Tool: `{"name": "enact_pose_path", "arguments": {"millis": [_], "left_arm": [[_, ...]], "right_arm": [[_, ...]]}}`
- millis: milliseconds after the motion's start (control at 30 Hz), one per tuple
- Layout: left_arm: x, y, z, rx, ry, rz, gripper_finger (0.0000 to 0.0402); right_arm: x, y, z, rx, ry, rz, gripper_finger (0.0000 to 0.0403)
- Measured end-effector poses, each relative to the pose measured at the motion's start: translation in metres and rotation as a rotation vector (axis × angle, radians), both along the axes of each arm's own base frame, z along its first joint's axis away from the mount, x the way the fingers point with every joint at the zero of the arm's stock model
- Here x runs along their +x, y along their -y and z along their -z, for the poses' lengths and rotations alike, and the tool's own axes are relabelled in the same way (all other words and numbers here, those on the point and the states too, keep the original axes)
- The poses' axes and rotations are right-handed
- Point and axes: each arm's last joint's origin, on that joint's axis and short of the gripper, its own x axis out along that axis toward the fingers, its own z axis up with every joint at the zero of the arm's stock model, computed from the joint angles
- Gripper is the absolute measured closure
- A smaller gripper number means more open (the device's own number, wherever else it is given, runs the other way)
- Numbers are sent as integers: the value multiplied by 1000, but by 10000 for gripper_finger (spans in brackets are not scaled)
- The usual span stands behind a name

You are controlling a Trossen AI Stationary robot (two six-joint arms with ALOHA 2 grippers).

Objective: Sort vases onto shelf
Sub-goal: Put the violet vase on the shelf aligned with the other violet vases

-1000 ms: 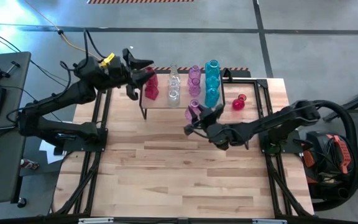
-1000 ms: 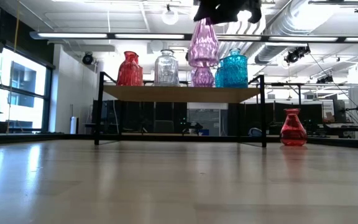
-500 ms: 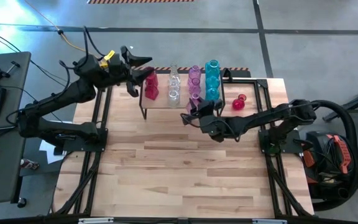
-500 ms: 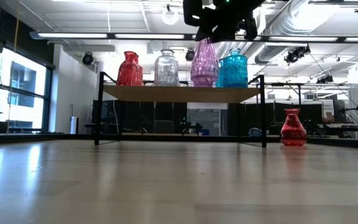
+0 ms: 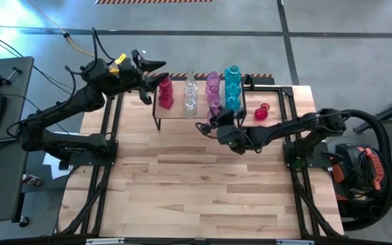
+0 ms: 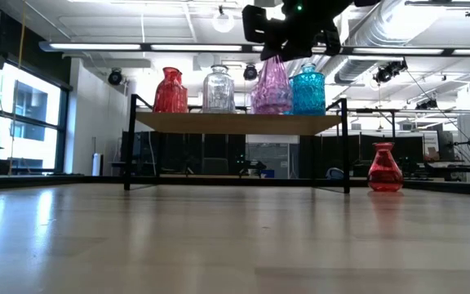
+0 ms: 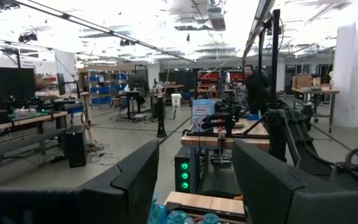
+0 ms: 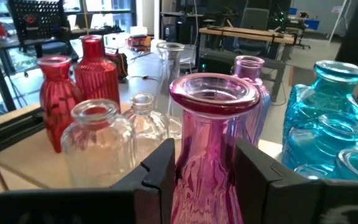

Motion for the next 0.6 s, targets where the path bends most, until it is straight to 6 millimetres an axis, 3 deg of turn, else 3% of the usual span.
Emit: {"name": "enact_pose_path", "arguments": {"millis": [600], "left_arm": [[0,0,0,11,-3,-3,207]], "right_arm": [[3,23,1,43,72,35,301]]}}
